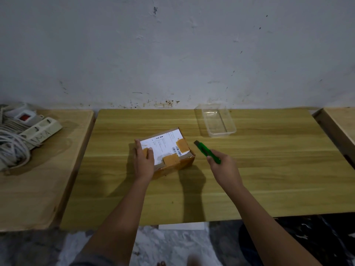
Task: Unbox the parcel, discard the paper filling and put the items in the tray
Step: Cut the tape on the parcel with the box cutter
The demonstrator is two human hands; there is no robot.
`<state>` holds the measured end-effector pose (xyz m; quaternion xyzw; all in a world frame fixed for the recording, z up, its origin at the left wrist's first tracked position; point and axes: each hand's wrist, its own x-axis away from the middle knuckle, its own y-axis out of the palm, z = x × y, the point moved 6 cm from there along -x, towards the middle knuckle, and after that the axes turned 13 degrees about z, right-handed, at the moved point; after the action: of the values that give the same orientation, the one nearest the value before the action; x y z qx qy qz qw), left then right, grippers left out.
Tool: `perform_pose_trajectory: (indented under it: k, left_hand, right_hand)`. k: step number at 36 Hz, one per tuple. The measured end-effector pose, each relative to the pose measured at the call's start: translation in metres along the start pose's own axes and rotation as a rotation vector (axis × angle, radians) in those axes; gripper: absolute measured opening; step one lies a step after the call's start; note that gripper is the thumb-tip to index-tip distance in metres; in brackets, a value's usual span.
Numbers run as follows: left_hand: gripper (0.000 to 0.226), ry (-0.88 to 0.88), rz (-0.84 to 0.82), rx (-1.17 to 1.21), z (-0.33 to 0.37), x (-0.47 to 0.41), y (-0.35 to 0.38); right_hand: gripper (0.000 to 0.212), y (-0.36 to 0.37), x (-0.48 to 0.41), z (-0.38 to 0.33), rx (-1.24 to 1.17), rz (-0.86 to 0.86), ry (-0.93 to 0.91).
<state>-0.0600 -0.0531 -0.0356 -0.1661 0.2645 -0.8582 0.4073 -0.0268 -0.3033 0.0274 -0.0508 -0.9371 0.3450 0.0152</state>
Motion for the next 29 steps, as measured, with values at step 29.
perform_pose_trajectory:
  k: [29]
  left_hand:
    - [0.056,0.176,0.049,-0.459,0.009,0.038,-0.012]
  right_hand:
    - [0.034,0.021,0.006,0.023,-0.205,0.039,0.117]
